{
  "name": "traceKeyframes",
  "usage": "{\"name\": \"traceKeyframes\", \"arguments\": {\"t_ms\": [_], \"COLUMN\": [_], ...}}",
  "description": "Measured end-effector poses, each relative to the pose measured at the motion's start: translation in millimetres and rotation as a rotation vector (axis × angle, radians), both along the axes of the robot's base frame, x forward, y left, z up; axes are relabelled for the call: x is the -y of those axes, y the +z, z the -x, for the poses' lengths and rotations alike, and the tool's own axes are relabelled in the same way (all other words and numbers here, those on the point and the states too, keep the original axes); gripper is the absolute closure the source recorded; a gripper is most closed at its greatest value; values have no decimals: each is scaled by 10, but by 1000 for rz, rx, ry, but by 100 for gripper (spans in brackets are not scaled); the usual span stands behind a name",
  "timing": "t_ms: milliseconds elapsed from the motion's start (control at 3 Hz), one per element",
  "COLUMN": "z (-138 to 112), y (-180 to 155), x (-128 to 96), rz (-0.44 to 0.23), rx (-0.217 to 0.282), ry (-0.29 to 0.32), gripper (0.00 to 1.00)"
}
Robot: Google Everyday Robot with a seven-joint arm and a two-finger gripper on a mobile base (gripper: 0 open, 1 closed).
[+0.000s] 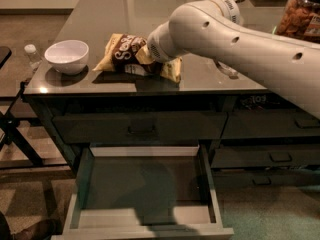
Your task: Pick brown chip bag from middle drawer and place on counter
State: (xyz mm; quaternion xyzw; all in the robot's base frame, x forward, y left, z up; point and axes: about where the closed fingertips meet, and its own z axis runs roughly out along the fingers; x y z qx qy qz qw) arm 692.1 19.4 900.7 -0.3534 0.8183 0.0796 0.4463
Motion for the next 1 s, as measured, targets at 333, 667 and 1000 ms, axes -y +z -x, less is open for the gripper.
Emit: {"name": "traceKeyframes", "arguments": {"t_ms": [333,667,1000], "z": [0,0,0], "y": [0,0,0], "x": [0,-1,-1], "rz": [0,0,0], "rx": [0,0,0], "ry": [0,0,0], "gripper": [58,35,12]}}
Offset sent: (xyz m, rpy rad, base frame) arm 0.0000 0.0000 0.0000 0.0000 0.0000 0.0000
